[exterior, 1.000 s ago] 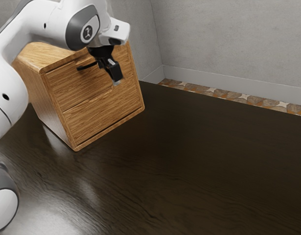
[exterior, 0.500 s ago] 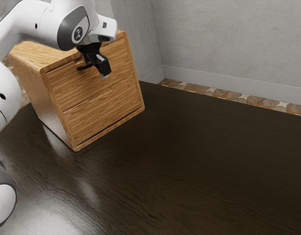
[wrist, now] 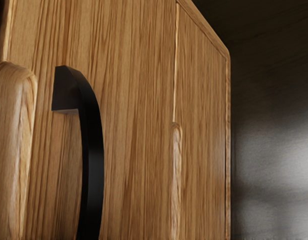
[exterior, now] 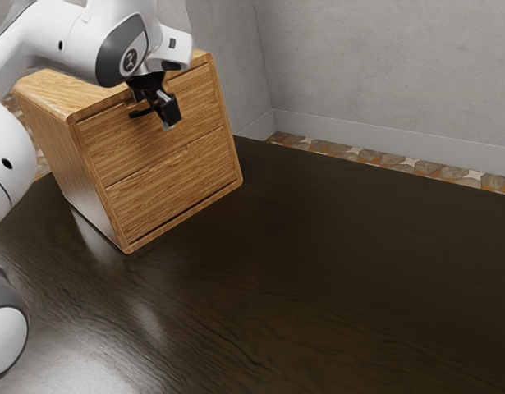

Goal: Pull the drawer handle with one arm to open the drawer

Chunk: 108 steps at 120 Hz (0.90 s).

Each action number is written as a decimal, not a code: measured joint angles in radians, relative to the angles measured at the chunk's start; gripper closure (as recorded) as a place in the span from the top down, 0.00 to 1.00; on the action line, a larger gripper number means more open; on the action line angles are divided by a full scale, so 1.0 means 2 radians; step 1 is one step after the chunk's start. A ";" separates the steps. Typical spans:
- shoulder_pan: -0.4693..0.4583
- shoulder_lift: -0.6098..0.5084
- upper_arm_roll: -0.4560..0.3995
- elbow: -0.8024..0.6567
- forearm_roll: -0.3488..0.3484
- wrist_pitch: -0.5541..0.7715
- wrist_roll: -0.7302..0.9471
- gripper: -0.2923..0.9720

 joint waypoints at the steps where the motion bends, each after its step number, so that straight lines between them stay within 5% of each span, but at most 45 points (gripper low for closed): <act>1: 0.000 0.000 0.000 0.000 0.000 0.000 0.000 0.76; 41: 0.000 0.002 -0.002 -0.001 0.001 0.005 0.000 0.62; 108: 0.001 0.008 -0.018 -0.001 -0.005 0.001 0.003 0.59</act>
